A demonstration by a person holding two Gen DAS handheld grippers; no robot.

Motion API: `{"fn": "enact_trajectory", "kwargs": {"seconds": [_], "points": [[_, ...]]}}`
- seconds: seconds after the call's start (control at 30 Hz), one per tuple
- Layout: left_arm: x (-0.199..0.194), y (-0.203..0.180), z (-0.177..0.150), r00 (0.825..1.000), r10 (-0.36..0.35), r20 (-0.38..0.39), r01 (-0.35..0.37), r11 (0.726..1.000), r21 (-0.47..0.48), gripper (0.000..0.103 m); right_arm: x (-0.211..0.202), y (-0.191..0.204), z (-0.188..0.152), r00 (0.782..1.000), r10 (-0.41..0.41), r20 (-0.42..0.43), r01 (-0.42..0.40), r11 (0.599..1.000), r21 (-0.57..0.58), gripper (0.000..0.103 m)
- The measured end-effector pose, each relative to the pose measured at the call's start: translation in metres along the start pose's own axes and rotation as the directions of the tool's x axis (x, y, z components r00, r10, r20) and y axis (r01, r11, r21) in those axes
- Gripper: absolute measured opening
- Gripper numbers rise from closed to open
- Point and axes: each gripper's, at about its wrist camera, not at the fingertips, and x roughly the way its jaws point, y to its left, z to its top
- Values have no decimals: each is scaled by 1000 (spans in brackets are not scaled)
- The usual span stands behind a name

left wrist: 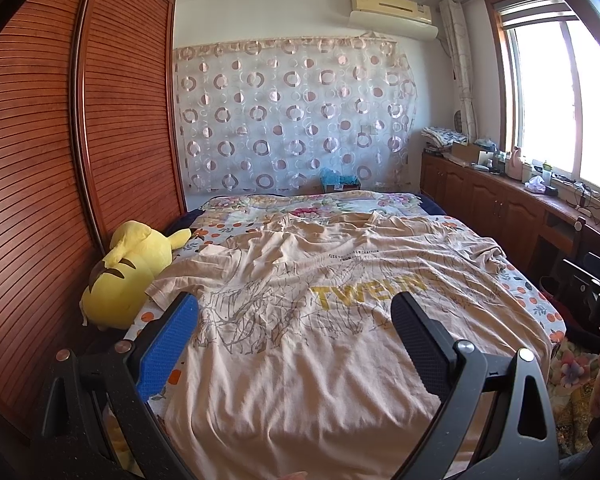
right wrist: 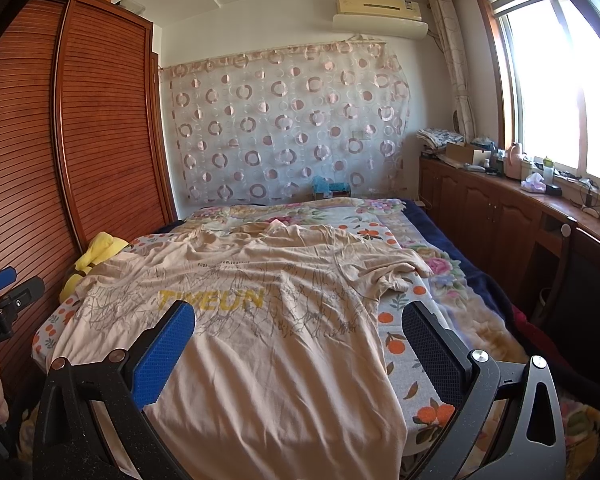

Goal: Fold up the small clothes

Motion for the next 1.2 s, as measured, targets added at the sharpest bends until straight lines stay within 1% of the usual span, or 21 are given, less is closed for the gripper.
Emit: {"fn": "enact_trajectory", "kwargs": {"seconds": [0.47, 0.53, 0.67, 0.8, 0.97, 1.07, 1.2], "points": [[0, 0, -1, 1000, -4, 2, 4, 1000, -3, 97, -1, 2, -2, 1000, 7, -5, -7, 1000, 2, 103], [3, 0, -4, 1000, -1, -1, 1, 1000, 0, 97, 3, 2, -4, 1000, 20, -12, -20, 1000, 2, 103], [16, 5, -11, 999, -7, -35, 7, 1000, -10, 97, 16, 1, -6, 996, 72, -45, -71, 997, 22, 103], [33, 19, -18, 996, 2, -85, -2, 1000, -7, 97, 25, 2, -4, 993, 100, -63, -99, 995, 12, 103], [55, 49, -29, 988, 13, -153, -17, 1000, -23, 97, 38, 6, 3, 986, 147, -72, -149, 988, -25, 103], [64, 66, -33, 984, 40, -173, -45, 999, -23, 97, 44, 8, 10, 979, 186, -83, -190, 980, -55, 103], [74, 85, -37, 980, 62, -189, -68, 997, -22, 97, 59, 13, 16, 972, 212, -98, -221, 970, -99, 103]]}}
